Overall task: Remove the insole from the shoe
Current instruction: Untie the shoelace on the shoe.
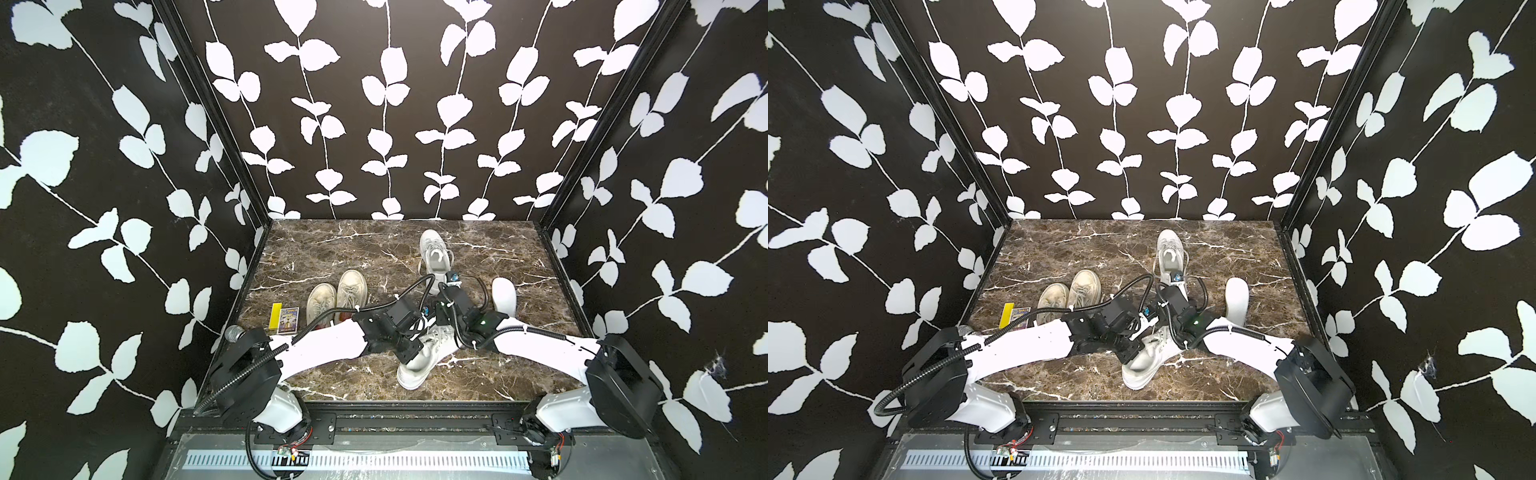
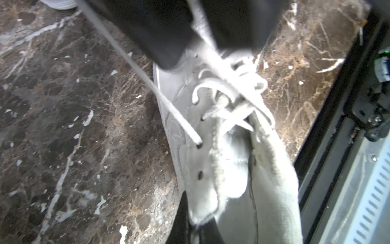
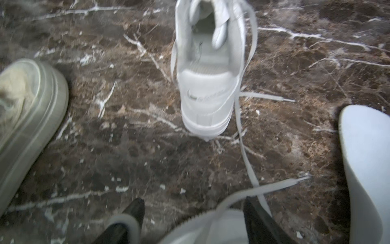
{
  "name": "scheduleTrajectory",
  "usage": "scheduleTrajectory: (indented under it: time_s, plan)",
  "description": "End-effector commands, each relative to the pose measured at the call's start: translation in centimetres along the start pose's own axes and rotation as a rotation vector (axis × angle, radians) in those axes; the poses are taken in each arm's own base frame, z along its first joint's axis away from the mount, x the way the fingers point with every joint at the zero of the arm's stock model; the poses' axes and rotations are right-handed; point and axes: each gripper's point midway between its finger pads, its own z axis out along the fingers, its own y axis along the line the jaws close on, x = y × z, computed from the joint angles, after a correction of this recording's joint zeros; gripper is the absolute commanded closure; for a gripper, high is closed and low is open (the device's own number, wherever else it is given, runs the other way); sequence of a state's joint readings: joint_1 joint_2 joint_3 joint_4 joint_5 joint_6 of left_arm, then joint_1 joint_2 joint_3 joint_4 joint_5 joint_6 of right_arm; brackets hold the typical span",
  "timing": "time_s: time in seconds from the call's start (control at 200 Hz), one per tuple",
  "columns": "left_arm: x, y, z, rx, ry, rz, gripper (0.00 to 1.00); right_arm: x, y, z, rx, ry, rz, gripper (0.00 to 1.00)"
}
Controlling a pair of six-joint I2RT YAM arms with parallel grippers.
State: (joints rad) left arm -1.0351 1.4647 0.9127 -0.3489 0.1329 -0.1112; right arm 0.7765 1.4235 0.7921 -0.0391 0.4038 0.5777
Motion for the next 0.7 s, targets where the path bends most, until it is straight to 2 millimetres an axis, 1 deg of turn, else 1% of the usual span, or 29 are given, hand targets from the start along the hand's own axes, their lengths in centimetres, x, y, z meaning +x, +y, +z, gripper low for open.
scheduleTrajectory:
  time_s: [0.0, 0.135, 0.27, 0.315, 0.33, 0.38, 0.53, 0.55, 0.56, 0.59, 0.695]
  plan:
    - [-1.7, -1.6, -1.6, 0.062, -0.086, 0.039, 1.0, -2.8, 0.3, 0.5, -0.002, -0.065, 0.084, 0.22]
    - [-1.5, -1.5, -1.8, 0.06, -0.087, 0.037, 1.0, -4.4, 1.0, 1.7, -0.02, -0.06, 0.09, 0.19]
    - [-1.2, -1.5, -2.3, 0.055, -0.095, 0.033, 1.0, -6.8, 1.4, 3.0, -0.028, -0.061, 0.109, 0.16]
    - [-1.2, -1.4, -2.5, 0.051, -0.097, 0.029, 1.0, -8.1, 1.7, 3.0, -0.039, -0.073, 0.112, 0.16]
    - [-1.1, -1.4, -2.5, 0.05, -0.095, 0.028, 1.0, -7.8, 1.7, 3.7, -0.031, -0.058, 0.106, 0.16]
    - [-0.9, -1.4, -2.6, 0.049, -0.094, 0.023, 1.0, -8.8, 2.0, 4.1, -0.033, -0.06, 0.096, 0.15]
    - [-0.6, -1.4, -3.0, 0.047, -0.097, 0.013, 1.0, -12.2, 2.9, 4.5, -0.036, -0.071, 0.071, 0.12]
    - [-0.5, -1.3, -3.0, 0.044, -0.096, 0.012, 1.0, -12.2, 2.8, 4.6, -0.033, -0.062, 0.064, 0.12]
    - [-0.5, -1.3, -3.0, 0.042, -0.096, 0.012, 1.0, -13.1, 3.1, 4.4, -0.04, -0.078, 0.068, 0.12]
    - [-0.4, -1.2, -3.0, 0.038, -0.093, 0.011, 1.0, -14.0, 3.4, 4.3, -0.043, -0.086, 0.065, 0.11]
    - [-0.3, -1.0, -3.2, 0.021, -0.093, 0.009, 1.0, -15.3, 3.6, 4.0, -0.042, -0.094, 0.06, 0.1]
